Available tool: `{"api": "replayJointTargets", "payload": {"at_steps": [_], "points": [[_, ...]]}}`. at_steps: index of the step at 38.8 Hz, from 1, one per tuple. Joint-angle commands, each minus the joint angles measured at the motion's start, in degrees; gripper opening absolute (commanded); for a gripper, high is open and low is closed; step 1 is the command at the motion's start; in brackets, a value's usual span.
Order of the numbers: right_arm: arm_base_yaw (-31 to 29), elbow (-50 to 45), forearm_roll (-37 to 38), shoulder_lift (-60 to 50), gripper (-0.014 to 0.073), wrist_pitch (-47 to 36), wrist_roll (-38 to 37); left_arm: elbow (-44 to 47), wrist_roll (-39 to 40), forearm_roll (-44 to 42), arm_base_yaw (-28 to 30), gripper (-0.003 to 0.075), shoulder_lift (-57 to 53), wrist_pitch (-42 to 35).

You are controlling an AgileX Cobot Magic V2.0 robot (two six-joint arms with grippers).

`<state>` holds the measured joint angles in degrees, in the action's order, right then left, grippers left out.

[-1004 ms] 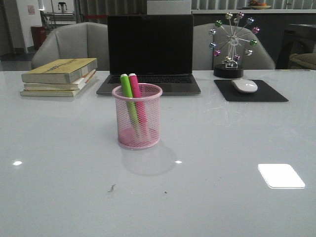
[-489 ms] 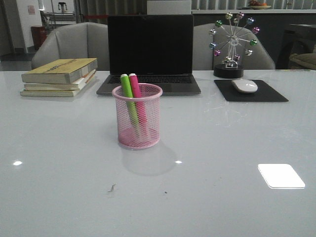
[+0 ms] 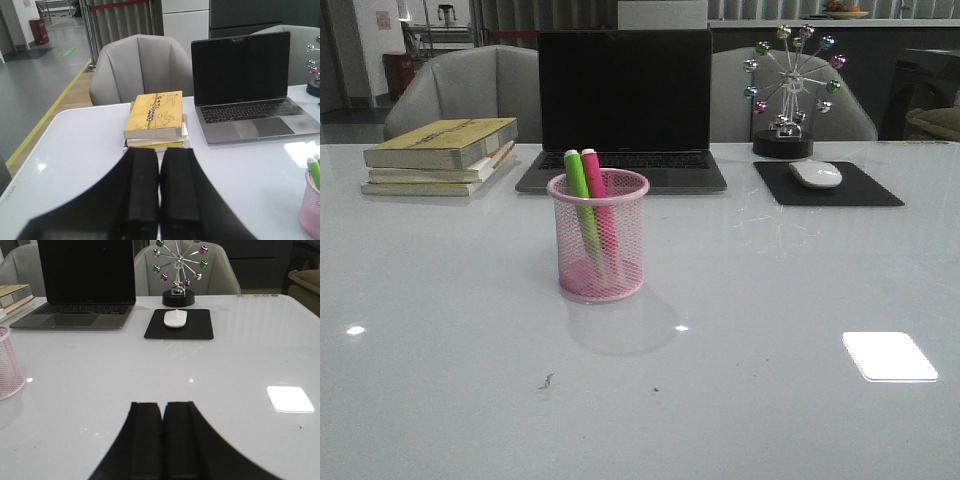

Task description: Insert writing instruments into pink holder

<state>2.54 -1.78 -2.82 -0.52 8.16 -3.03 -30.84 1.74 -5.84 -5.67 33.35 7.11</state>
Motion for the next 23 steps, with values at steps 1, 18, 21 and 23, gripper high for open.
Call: {"api": "replayJointTargets", "payload": {"at_steps": [1,18,21,23], "points": [[0.1,0.0,0.7,-0.7,0.005,-4.5,-0.2,-1.7,0.4,0.2,0.1,0.0092,0.0,-5.1],[0.1,0.0,0.7,-0.7,0.005,-4.5,-0.2,1.5,0.4,0.2,0.1,0.0092,-7.4,-4.4],[0.1,0.0,0.7,-0.7,0.005,-4.5,-0.2,4.3,0.4,0.2,0.1,0.0092,-10.9,-4.4],[0.1,0.0,0.7,-0.7,0.005,-4.5,-0.2,6.4,0.4,0.2,0.1,0.0092,-14.2,-4.4]]}}
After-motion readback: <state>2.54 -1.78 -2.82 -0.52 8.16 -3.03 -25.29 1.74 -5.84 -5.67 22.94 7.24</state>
